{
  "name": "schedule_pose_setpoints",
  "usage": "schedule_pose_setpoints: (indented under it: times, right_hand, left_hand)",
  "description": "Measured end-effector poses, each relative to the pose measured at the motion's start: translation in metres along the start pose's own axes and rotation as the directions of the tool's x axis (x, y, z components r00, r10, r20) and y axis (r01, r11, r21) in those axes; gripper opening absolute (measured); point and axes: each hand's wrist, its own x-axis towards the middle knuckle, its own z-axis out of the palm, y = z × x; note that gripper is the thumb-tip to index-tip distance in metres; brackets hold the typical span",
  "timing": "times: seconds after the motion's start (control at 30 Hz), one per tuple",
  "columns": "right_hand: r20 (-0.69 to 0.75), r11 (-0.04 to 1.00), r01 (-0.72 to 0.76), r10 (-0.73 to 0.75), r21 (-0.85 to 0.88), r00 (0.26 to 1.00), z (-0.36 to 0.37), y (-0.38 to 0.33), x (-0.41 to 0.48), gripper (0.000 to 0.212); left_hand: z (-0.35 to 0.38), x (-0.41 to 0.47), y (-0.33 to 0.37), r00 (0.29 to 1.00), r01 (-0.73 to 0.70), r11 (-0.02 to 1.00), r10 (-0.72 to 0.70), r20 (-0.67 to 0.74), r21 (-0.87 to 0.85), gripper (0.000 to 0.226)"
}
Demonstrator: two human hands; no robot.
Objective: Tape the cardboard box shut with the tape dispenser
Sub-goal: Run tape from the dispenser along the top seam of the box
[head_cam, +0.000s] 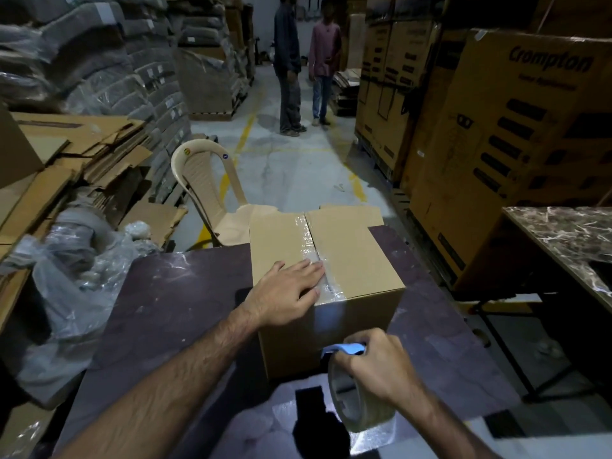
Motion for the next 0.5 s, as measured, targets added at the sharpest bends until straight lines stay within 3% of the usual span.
schedule_pose_setpoints:
  times: [0.33, 0.43, 0.5]
  right_hand:
    - [-0.098, 0.999, 0.031, -0.033, -0.021, 0.995, -0.011, 0.024, -0.006, 0.041]
    - [-0.150, 0.999, 0.015, -0.021, -0.038, 0.989, -0.017, 0.039, -0.009, 0.050]
    - [-0.168, 0.999, 0.002, -0.011, -0.053, 0.986, -0.024, 0.051, -0.013, 0.052]
  left_hand:
    - [-0.003, -0.004, 0.009, 0.999, 0.012, 1.000, -0.012, -0.039, -0.009, 0.064]
    - [-0.003, -0.009, 0.016, 0.977, -0.040, 0.999, 0.038, -0.208, -0.008, 0.053]
    - [0.005, -0.015, 0.031, 0.901, -0.105, 0.994, 0.095, -0.422, -0.001, 0.044]
